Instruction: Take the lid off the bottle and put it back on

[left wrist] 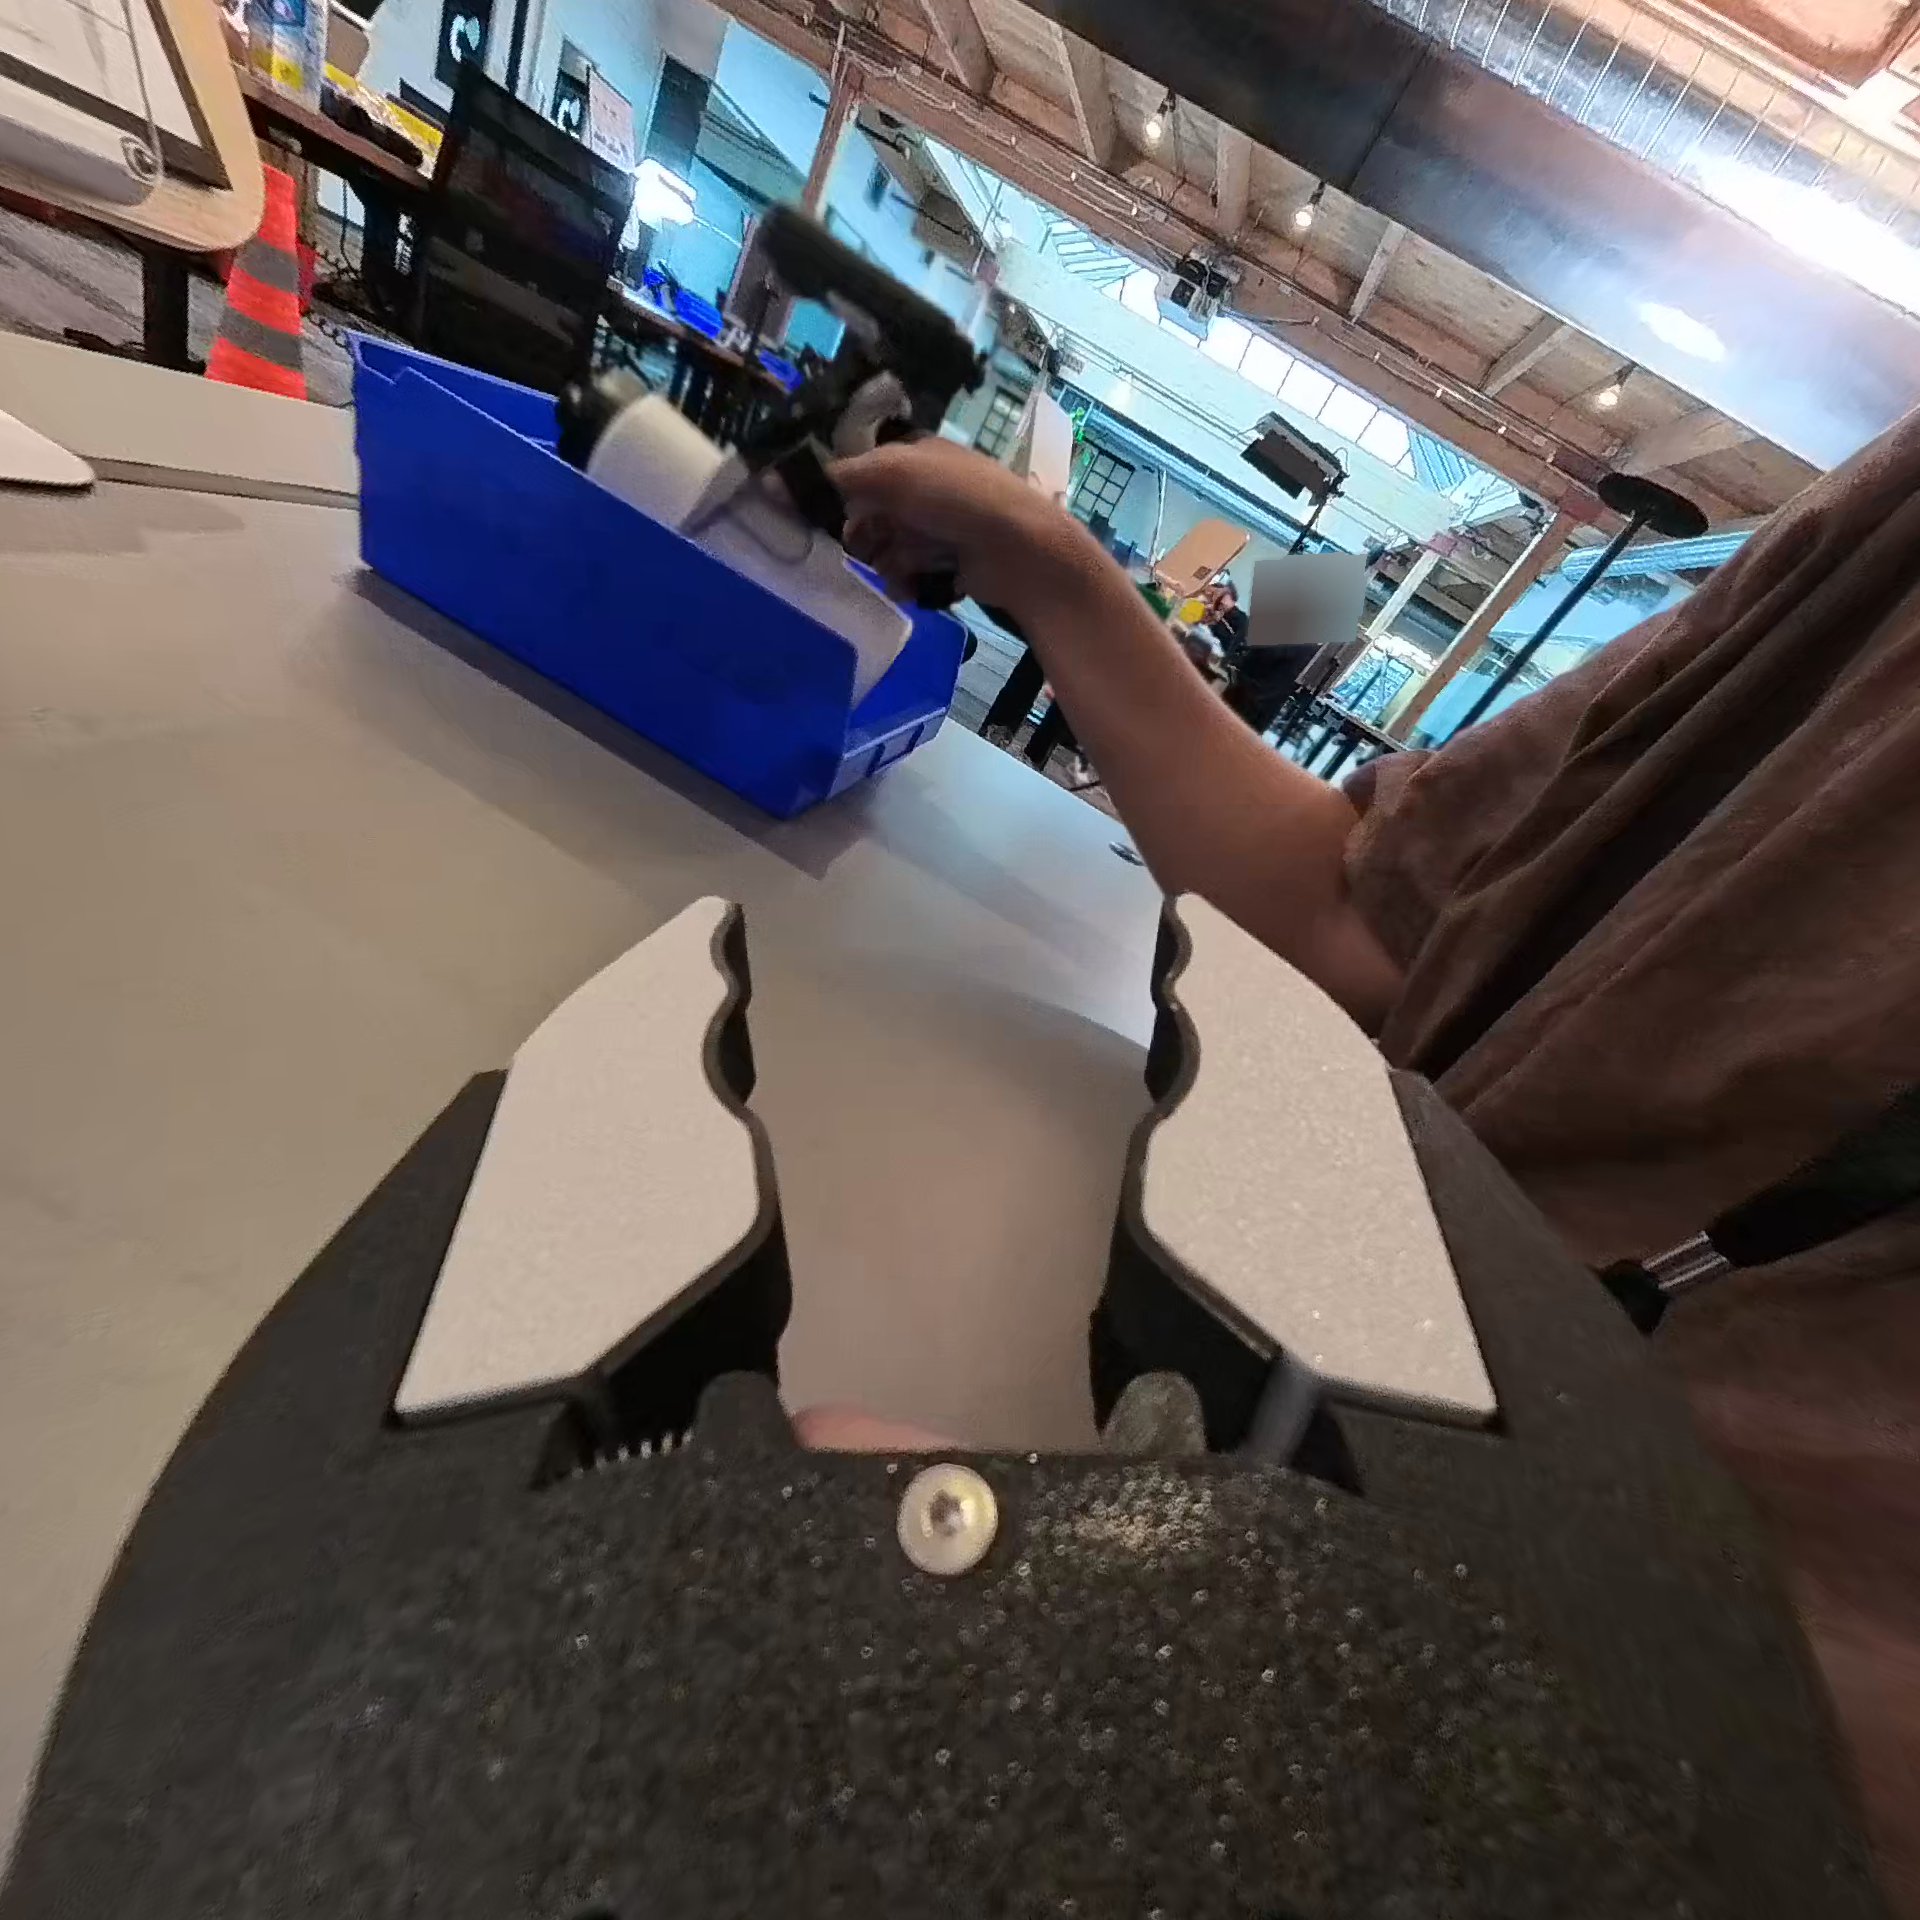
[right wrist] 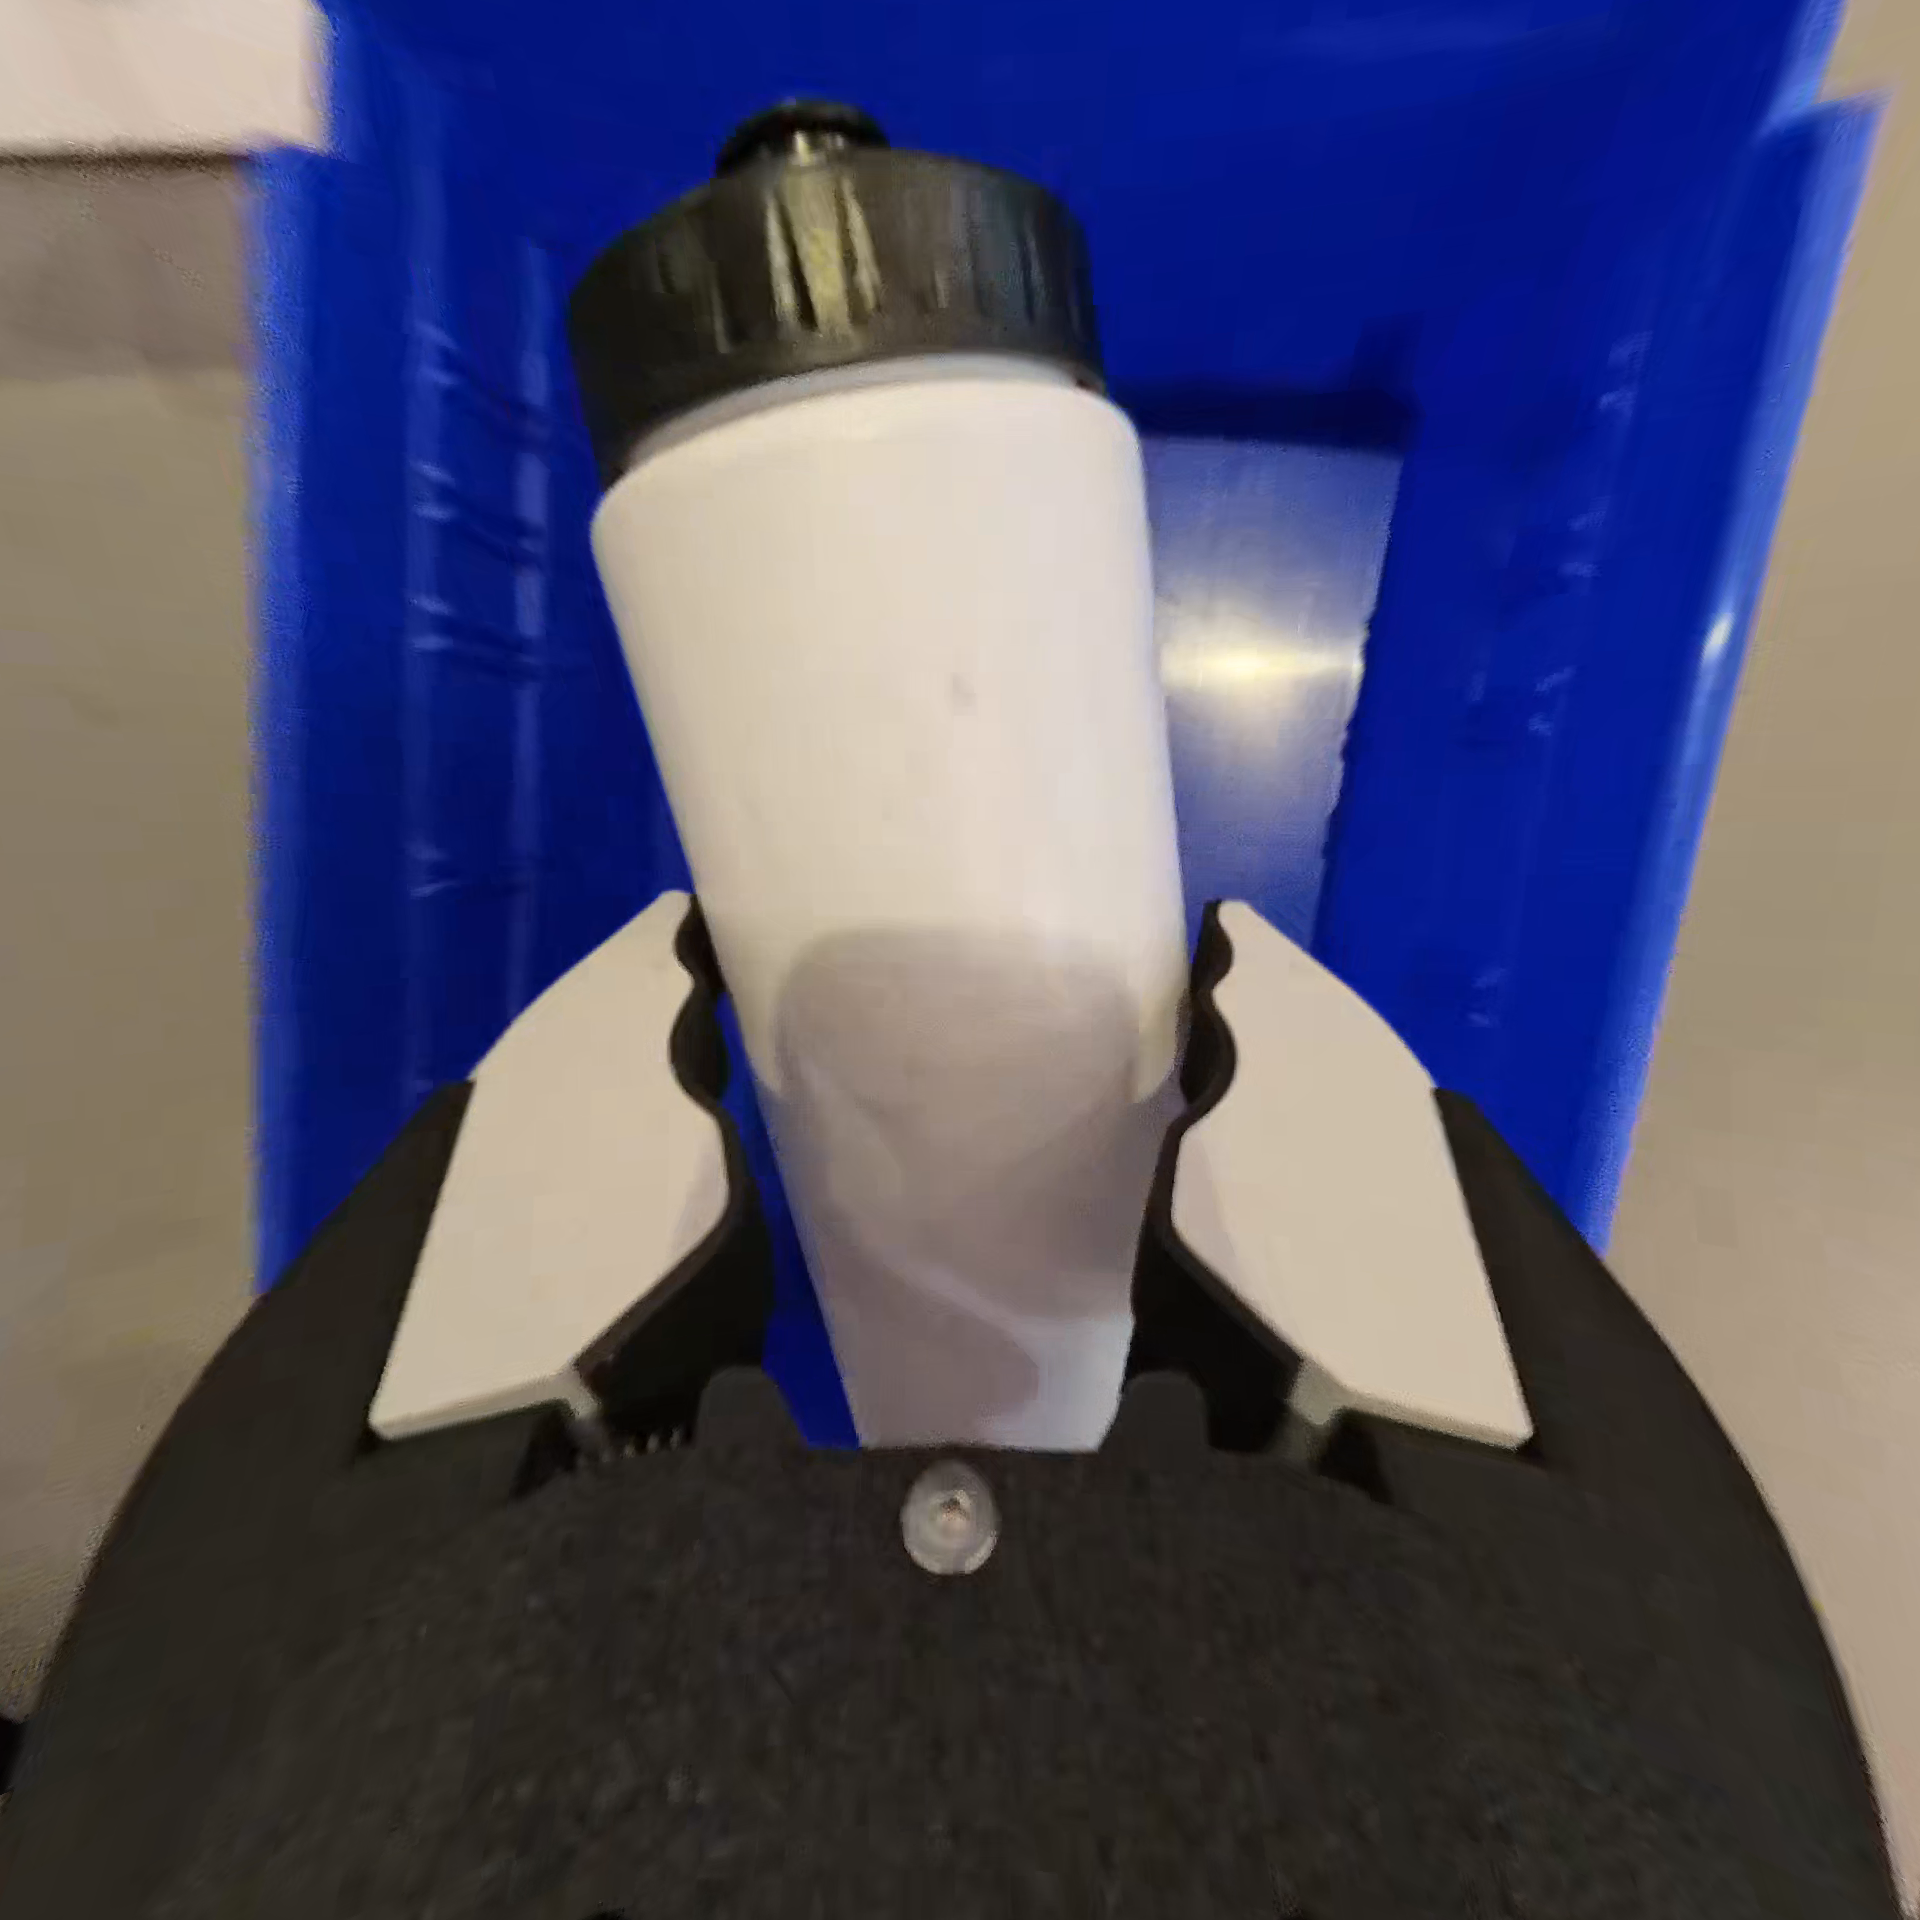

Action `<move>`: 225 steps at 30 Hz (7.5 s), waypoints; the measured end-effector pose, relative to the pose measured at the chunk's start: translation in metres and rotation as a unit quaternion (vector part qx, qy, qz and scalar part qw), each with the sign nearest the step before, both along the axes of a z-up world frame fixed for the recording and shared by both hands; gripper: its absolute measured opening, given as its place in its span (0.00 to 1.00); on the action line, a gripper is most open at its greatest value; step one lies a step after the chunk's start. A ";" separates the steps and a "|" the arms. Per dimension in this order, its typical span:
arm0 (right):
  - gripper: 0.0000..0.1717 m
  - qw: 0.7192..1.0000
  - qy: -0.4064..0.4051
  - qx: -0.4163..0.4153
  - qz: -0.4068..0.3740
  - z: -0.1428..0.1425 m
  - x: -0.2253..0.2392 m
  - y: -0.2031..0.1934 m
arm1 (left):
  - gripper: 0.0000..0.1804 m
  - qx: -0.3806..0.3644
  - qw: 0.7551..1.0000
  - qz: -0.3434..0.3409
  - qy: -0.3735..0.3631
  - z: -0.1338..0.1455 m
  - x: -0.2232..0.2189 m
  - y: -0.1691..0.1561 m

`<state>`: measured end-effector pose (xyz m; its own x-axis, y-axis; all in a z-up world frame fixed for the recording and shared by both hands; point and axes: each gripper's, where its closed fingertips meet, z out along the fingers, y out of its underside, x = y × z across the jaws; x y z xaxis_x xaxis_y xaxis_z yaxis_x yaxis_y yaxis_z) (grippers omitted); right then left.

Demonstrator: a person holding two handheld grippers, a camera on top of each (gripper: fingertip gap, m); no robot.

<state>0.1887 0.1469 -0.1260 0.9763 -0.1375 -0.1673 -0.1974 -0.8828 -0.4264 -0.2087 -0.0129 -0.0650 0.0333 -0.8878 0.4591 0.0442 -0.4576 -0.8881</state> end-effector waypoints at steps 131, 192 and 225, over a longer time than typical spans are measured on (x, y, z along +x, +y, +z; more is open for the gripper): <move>0.12 0.924 -0.052 0.372 0.073 -0.003 -0.259 -0.108 | 0.28 -0.030 0.870 0.402 0.284 -0.059 -0.037 0.102; 0.09 0.852 -0.035 0.502 0.145 0.181 -0.414 -0.160 | 0.03 0.158 0.762 0.613 0.136 0.182 -0.183 -0.002; 0.03 0.919 -0.087 0.340 -0.177 -0.010 0.043 -0.195 | 0.08 0.065 0.902 0.345 0.252 -0.043 0.260 0.034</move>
<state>0.2313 -0.0480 -0.1356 0.9102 -0.3737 -0.1784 -0.2984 -0.2930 -0.9084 0.0515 0.0208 -0.1083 0.7738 -0.6213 0.1236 -0.1467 -0.3656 -0.9192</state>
